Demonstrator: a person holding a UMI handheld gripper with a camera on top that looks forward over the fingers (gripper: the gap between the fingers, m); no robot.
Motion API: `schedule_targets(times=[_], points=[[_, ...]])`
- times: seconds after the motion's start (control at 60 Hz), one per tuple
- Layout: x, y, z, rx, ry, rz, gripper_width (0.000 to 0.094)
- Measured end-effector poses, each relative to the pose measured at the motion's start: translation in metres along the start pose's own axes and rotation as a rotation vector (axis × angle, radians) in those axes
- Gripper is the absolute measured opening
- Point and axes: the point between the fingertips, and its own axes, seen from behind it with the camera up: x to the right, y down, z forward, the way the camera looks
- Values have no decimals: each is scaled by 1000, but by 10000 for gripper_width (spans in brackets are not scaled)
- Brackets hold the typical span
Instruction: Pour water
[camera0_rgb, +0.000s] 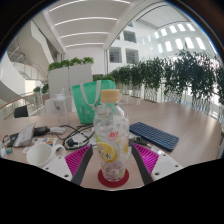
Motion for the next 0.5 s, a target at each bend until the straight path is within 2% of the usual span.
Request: schedule_targets(times=[0.217, 0.5], points=[[-15, -3, -110, -42, 33, -11, 841], [-86, -31, -268, -59, 72, -59, 838]])
